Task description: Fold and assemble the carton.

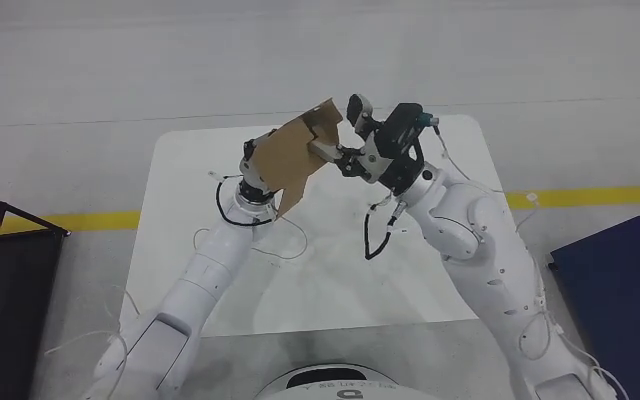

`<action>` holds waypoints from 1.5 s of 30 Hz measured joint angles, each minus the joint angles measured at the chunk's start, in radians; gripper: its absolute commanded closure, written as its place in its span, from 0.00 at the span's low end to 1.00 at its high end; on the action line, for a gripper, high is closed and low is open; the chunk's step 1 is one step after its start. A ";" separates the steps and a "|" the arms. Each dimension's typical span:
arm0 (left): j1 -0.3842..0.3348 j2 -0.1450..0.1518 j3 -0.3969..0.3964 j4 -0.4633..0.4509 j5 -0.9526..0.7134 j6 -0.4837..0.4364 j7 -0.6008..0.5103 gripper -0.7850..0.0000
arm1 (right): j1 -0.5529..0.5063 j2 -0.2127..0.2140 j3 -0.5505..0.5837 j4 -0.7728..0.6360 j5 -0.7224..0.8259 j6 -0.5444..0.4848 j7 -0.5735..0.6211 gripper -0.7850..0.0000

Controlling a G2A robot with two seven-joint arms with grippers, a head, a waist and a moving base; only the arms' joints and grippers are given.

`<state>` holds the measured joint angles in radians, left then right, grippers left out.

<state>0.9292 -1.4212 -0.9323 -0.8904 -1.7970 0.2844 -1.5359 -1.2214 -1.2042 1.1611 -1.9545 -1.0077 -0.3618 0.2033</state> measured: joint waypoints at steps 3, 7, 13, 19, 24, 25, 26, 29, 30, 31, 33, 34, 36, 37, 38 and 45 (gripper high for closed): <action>-0.002 0.002 0.002 0.001 -0.004 0.000 0.000 1.00 | 0.000 0.000 -0.007 -0.008 -0.073 -0.004 -0.039 0.67; -0.001 0.004 0.003 0.001 -0.009 0.000 0.000 1.00 | -0.002 0.000 -0.015 -0.009 -0.153 -0.007 -0.084 0.73; 0.000 0.005 0.007 0.002 -0.014 0.000 0.000 1.00 | -0.001 0.002 -0.029 -0.015 -0.260 -0.038 -0.131 0.74; -0.001 0.005 0.011 0.001 -0.015 0.000 0.000 1.00 | -0.002 0.002 -0.047 -0.020 -0.348 -0.055 -0.170 0.71; -0.002 0.005 0.015 0.002 -0.015 0.000 0.000 1.00 | 0.002 -0.001 -0.062 -0.008 -0.351 -0.057 -0.157 0.56; -0.003 0.005 0.016 0.002 -0.016 0.000 0.000 1.00 | 0.004 -0.002 -0.063 -0.004 -0.334 -0.059 -0.149 0.56; -0.003 0.005 0.016 0.002 -0.017 0.000 0.000 1.00 | 0.004 -0.003 -0.063 -0.002 -0.320 -0.059 -0.143 0.55; -0.003 0.006 0.016 0.003 -0.019 0.000 0.000 1.00 | 0.003 -0.006 -0.054 0.005 -0.250 -0.042 -0.132 0.57; -0.003 0.006 0.016 0.003 -0.019 0.000 0.000 1.00 | 0.002 -0.007 -0.050 0.005 -0.228 -0.037 -0.130 0.57; -0.002 0.006 0.015 0.003 -0.019 0.000 0.000 1.00 | 0.002 -0.008 -0.042 0.005 -0.199 -0.032 -0.128 0.58; -0.001 0.007 0.013 0.003 -0.018 0.000 0.000 1.00 | -0.001 -0.008 -0.030 0.002 -0.161 -0.024 -0.129 0.58; -0.001 0.007 0.011 0.003 -0.017 0.000 0.000 1.00 | -0.005 -0.009 -0.022 -0.002 -0.134 -0.018 -0.133 0.58; 0.000 0.007 0.010 0.002 -0.016 0.000 0.000 1.00 | -0.012 -0.009 -0.009 -0.009 -0.095 -0.013 -0.138 0.58; 0.001 0.007 0.010 0.001 -0.015 0.000 0.000 1.00 | -0.018 -0.009 0.001 -0.014 -0.071 -0.010 -0.141 0.58; 0.001 0.007 0.009 0.000 -0.015 0.000 0.000 1.00 | -0.023 -0.009 0.009 -0.018 -0.054 -0.007 -0.143 0.58; 0.007 0.008 0.007 -0.004 -0.010 0.000 0.000 1.00 | -0.069 -0.010 0.045 -0.081 0.071 -0.006 -0.168 0.56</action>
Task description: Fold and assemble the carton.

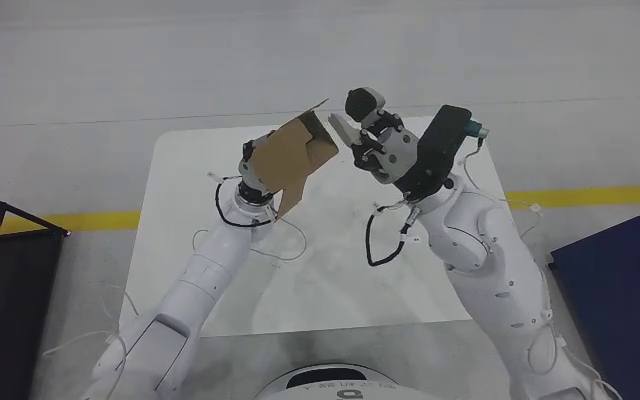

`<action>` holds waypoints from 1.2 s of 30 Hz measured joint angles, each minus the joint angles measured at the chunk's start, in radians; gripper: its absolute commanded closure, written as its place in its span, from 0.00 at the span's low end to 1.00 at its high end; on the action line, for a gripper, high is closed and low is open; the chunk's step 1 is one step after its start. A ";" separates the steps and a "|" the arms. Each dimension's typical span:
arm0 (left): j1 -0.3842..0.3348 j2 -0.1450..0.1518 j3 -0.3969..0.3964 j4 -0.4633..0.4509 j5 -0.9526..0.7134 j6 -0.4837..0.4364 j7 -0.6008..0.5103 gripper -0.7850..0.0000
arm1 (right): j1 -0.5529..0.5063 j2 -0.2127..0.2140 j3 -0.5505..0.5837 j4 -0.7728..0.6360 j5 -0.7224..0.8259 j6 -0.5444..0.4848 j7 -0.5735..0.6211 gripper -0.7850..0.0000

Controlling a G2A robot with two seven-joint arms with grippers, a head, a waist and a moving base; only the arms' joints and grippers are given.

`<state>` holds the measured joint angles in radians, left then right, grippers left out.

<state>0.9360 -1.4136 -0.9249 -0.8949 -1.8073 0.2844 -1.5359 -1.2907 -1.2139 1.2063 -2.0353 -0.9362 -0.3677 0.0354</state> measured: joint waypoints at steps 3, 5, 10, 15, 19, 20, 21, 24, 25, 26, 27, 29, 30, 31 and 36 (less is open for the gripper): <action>0.002 -0.001 0.002 -0.002 0.002 0.000 0.000 1.00 | -0.007 0.000 -0.011 -0.014 -0.012 -0.001 0.019 0.55; 0.002 -0.001 0.001 -0.004 0.004 0.000 0.000 1.00 | -0.007 -0.001 -0.021 -0.014 -0.029 0.003 0.030 0.55; 0.005 -0.001 -0.005 -0.009 0.009 0.000 0.000 1.00 | 0.000 -0.004 -0.038 -0.010 -0.050 0.016 0.050 0.54; 0.009 -0.001 -0.008 -0.012 0.012 0.000 0.000 1.00 | 0.007 -0.006 -0.047 -0.002 -0.082 0.033 0.072 0.55; 0.010 -0.003 -0.008 -0.016 0.013 0.000 0.000 1.00 | 0.014 -0.008 -0.052 0.013 -0.091 0.056 0.089 0.55; 0.011 -0.003 -0.008 -0.016 0.012 0.000 0.000 1.00 | 0.015 -0.008 -0.052 0.015 -0.090 0.059 0.092 0.55; 0.010 -0.003 -0.008 -0.016 0.013 0.000 0.000 1.00 | 0.015 -0.009 -0.052 0.016 -0.089 0.061 0.095 0.55; 0.010 -0.003 -0.011 -0.017 0.012 0.000 0.000 1.00 | 0.015 -0.009 -0.051 0.016 -0.084 0.061 0.106 0.54; 0.010 -0.003 -0.012 -0.017 0.012 0.000 0.000 1.00 | 0.014 -0.009 -0.049 0.014 -0.080 0.060 0.108 0.54; 0.009 -0.003 -0.012 -0.017 0.013 0.000 0.000 1.00 | 0.013 -0.010 -0.046 0.012 -0.073 0.061 0.106 0.53; 0.009 -0.003 -0.013 -0.016 0.014 0.000 0.000 1.00 | 0.012 -0.010 -0.042 0.008 -0.064 0.062 0.100 0.52; 0.008 -0.003 -0.014 -0.016 0.015 0.000 0.000 1.00 | 0.007 -0.011 -0.032 -0.009 -0.037 0.065 0.083 0.51; 0.008 -0.003 -0.014 -0.016 0.016 0.000 0.000 1.00 | 0.003 -0.011 -0.029 -0.019 -0.028 0.063 0.078 0.49; 0.007 -0.003 -0.014 -0.015 0.017 0.000 0.000 1.00 | -0.002 -0.011 -0.028 -0.031 -0.019 0.059 0.076 0.46; 0.005 -0.003 -0.015 -0.013 0.016 0.000 0.000 1.00 | -0.012 -0.013 -0.046 -0.045 -0.008 0.051 0.090 0.39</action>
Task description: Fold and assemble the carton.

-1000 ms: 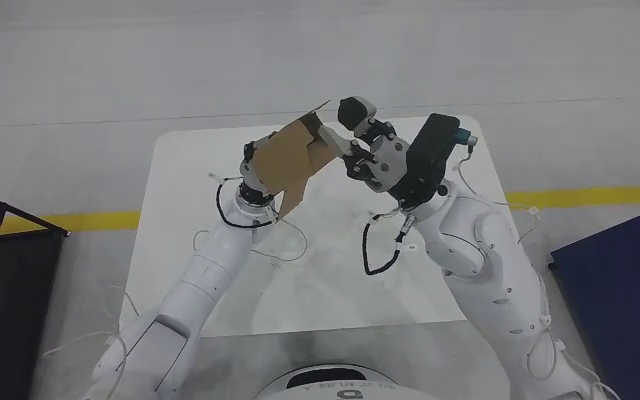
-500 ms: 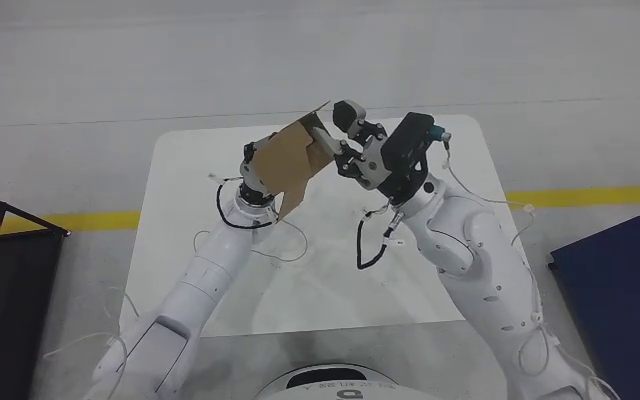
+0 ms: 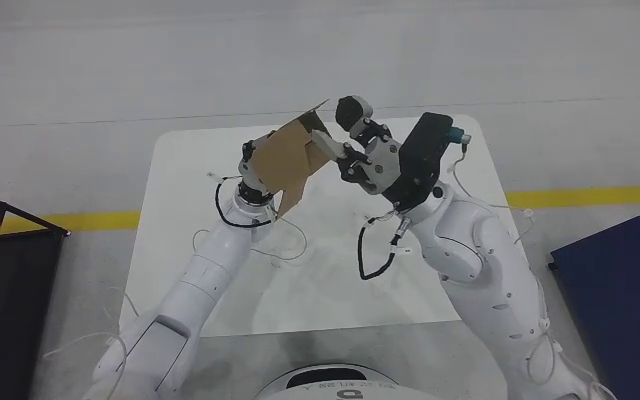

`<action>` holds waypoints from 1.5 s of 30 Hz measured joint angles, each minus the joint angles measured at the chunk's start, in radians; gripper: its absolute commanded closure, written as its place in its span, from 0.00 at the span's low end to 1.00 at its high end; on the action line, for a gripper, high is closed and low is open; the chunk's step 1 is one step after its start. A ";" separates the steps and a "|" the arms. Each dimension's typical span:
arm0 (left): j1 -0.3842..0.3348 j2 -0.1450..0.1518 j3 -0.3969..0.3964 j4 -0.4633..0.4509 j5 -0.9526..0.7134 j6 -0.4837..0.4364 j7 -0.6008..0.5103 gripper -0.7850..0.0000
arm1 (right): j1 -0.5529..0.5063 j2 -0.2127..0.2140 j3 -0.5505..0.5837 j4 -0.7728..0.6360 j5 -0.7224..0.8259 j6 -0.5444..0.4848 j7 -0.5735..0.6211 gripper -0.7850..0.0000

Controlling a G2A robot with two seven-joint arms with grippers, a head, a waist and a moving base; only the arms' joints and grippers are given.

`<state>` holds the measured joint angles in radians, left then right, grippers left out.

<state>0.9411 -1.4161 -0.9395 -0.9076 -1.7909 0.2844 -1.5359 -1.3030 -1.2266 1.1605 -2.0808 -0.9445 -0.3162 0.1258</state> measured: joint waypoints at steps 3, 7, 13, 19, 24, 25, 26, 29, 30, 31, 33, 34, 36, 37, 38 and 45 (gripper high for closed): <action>-0.001 0.000 0.000 0.001 0.001 0.000 0.000 1.00 | 0.008 -0.003 -0.013 0.013 -0.001 0.009 0.006 0.40; -0.001 0.000 0.000 0.004 -0.002 0.000 0.000 1.00 | 0.023 -0.007 -0.028 0.033 -0.022 0.032 0.017 0.41; 0.000 0.000 -0.002 0.006 -0.004 0.000 0.000 1.00 | 0.041 -0.012 -0.034 0.063 -0.040 0.062 0.016 0.48; 0.000 0.001 -0.002 0.006 -0.005 0.000 0.000 1.00 | 0.048 -0.014 -0.041 0.078 -0.038 0.058 0.034 0.52; -0.004 0.001 0.001 0.006 -0.007 0.000 0.000 1.00 | 0.055 -0.017 -0.048 0.085 -0.024 0.051 0.052 0.53; -0.004 0.001 0.002 0.006 -0.007 0.000 0.000 1.00 | 0.056 -0.017 -0.048 0.086 -0.019 0.051 0.056 0.53; -0.005 0.001 0.002 0.006 -0.007 0.000 0.000 1.00 | 0.057 -0.017 -0.047 0.087 -0.016 0.050 0.059 0.53; -0.006 0.001 0.004 0.006 -0.008 0.000 0.000 1.00 | 0.058 -0.018 -0.048 0.091 -0.004 0.050 0.076 0.53; -0.006 0.001 0.005 0.006 -0.009 0.000 0.000 1.00 | 0.058 -0.018 -0.048 0.092 0.000 0.049 0.083 0.53; -0.007 0.001 0.006 0.005 -0.009 0.000 0.000 1.00 | 0.059 -0.019 -0.048 0.094 0.005 0.047 0.093 0.54; -0.007 0.002 0.007 0.005 -0.009 0.000 0.000 1.00 | 0.061 -0.019 -0.050 0.094 0.012 0.042 0.107 0.54; -0.008 0.002 0.008 0.005 -0.011 0.000 0.000 1.00 | 0.062 -0.019 -0.052 0.094 0.014 0.039 0.115 0.54; -0.009 0.002 0.009 0.005 -0.013 0.000 0.000 1.00 | 0.064 -0.019 -0.054 0.092 0.015 0.036 0.122 0.56; -0.010 0.002 0.010 0.005 -0.014 0.000 0.000 1.00 | 0.065 -0.020 -0.056 0.092 0.015 0.035 0.124 0.56; -0.010 0.002 0.010 0.006 -0.015 0.000 0.000 1.00 | 0.066 -0.020 -0.057 0.092 0.015 0.035 0.126 0.56; -0.013 0.003 0.014 0.005 -0.022 0.000 0.000 1.00 | 0.078 -0.024 -0.074 0.102 0.012 0.035 0.148 0.56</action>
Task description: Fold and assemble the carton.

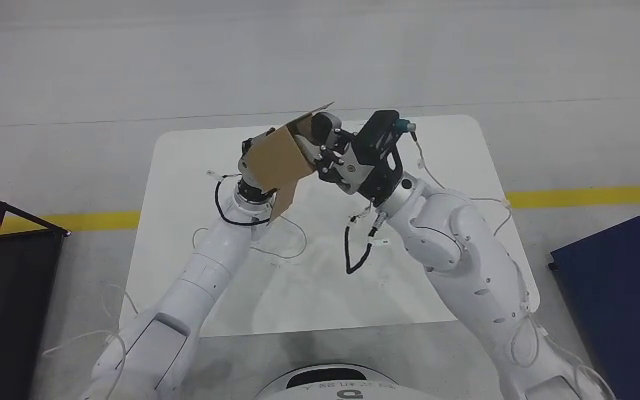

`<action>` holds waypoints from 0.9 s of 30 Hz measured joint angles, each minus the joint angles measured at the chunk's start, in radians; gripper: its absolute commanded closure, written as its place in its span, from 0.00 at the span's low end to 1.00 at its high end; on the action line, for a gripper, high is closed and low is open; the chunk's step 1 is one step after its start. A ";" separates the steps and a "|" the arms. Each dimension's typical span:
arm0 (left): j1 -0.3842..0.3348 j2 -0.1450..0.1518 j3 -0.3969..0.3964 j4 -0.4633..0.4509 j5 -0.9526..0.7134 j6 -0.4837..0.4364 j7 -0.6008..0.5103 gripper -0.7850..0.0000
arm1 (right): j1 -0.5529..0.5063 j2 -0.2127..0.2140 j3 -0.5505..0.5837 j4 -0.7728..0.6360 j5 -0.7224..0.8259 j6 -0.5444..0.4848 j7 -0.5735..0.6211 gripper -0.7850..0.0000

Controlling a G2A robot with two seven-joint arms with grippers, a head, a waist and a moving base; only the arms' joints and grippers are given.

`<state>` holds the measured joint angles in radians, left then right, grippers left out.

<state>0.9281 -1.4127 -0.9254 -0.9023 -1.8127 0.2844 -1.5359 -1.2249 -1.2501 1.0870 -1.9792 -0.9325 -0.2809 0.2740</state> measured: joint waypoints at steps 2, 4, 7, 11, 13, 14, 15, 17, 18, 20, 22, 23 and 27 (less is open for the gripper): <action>-0.001 0.000 0.001 0.000 -0.002 0.000 0.000 1.00 | 0.004 -0.001 -0.003 0.002 -0.001 0.003 0.003 0.56; -0.001 0.001 0.001 0.000 -0.004 0.000 0.000 1.00 | 0.006 -0.002 -0.004 0.001 -0.001 0.005 0.003 0.56; -0.002 0.002 0.001 0.000 -0.005 0.000 0.000 1.00 | 0.007 -0.003 0.001 0.000 0.001 0.009 -0.001 0.56; -0.002 0.002 0.001 0.000 -0.006 0.000 0.000 1.00 | 0.003 -0.003 0.011 -0.005 0.007 0.010 -0.011 0.56; -0.002 0.003 0.000 -0.001 -0.006 0.000 0.000 1.00 | -0.001 -0.003 0.017 -0.009 0.011 0.010 -0.018 0.57; -0.002 0.003 0.000 -0.001 -0.005 0.000 0.000 1.00 | -0.003 -0.003 0.019 -0.010 0.013 0.009 -0.020 0.58; -0.002 0.003 0.000 -0.001 -0.005 0.000 0.000 1.00 | -0.005 -0.003 0.021 -0.011 0.015 0.008 -0.021 0.59; -0.002 0.003 0.000 -0.002 -0.003 0.000 0.000 1.00 | -0.007 -0.003 0.022 -0.010 0.017 0.006 -0.019 0.60; -0.001 0.004 0.001 -0.003 -0.003 0.000 0.000 1.00 | -0.007 -0.003 0.020 -0.009 0.017 0.004 -0.016 0.60; 0.001 0.004 0.002 -0.006 -0.002 0.000 0.000 1.00 | -0.003 -0.004 0.012 -0.005 0.020 -0.001 -0.006 0.61; 0.003 0.005 0.002 -0.009 0.001 0.000 0.000 1.00 | 0.006 -0.006 0.004 0.002 0.024 -0.005 0.005 0.62; 0.004 0.005 0.002 -0.011 0.003 0.000 0.000 1.00 | 0.011 -0.006 0.001 0.005 0.028 -0.006 0.008 0.62; 0.011 0.006 -0.001 -0.019 0.007 0.000 0.000 1.00 | 0.030 -0.009 -0.005 0.019 0.053 -0.011 0.034 0.62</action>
<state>0.9389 -1.4068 -0.9260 -0.9216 -1.8058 0.2844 -1.5359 -1.1951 -1.2590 1.0815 -1.9606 -0.8790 -0.2922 0.3078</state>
